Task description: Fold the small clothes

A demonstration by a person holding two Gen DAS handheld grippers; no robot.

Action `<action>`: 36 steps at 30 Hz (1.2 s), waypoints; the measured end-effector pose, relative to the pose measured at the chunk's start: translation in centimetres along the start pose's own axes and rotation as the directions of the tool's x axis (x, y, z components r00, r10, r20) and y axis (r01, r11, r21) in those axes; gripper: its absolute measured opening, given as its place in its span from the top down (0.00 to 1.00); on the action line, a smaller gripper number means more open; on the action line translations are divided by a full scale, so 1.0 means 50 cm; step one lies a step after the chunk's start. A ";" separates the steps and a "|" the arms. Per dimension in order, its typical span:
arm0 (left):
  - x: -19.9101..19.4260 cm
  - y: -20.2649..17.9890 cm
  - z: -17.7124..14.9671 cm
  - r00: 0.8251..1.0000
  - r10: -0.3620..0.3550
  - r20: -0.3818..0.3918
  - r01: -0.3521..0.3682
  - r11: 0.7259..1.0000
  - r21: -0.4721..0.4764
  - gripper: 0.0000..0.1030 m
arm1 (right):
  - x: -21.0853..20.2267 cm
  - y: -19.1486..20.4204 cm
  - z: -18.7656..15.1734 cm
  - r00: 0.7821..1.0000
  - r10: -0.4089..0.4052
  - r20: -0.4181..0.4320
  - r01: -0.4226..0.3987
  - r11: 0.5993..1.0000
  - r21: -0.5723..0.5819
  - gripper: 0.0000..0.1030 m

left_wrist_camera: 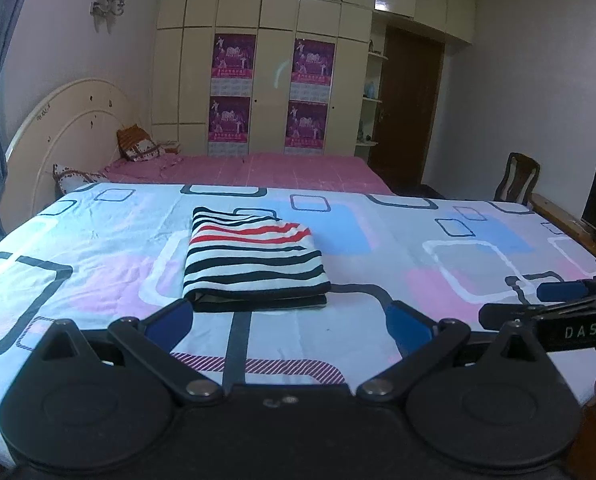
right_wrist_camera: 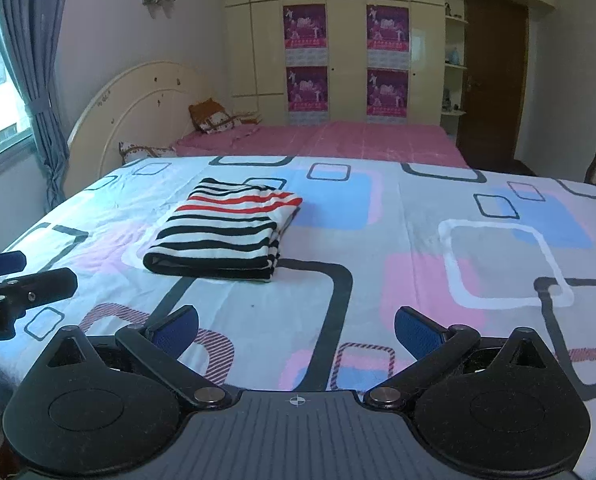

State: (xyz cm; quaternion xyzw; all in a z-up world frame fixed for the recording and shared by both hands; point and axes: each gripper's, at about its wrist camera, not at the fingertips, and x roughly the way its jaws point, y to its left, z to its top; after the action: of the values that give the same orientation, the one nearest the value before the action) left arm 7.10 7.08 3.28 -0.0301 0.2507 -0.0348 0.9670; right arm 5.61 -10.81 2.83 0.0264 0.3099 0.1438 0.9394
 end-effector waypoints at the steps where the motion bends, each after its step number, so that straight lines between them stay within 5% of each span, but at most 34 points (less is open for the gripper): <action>1: -0.004 0.000 -0.001 1.000 0.001 0.001 -0.001 1.000 0.000 0.00 | -0.003 -0.001 -0.001 1.000 -0.003 0.000 0.003 1.000 0.003 0.00; 36: -0.033 0.029 -0.008 0.999 0.009 0.037 -0.009 1.000 -0.009 0.00 | -0.023 0.024 0.010 0.999 0.011 0.036 -0.011 1.000 -0.002 0.00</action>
State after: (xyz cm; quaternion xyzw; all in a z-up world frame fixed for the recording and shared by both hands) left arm 5.52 8.65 3.60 -0.0337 0.2328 -0.0290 0.9715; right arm 4.72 -9.96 4.07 0.0299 0.2928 0.1489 0.9440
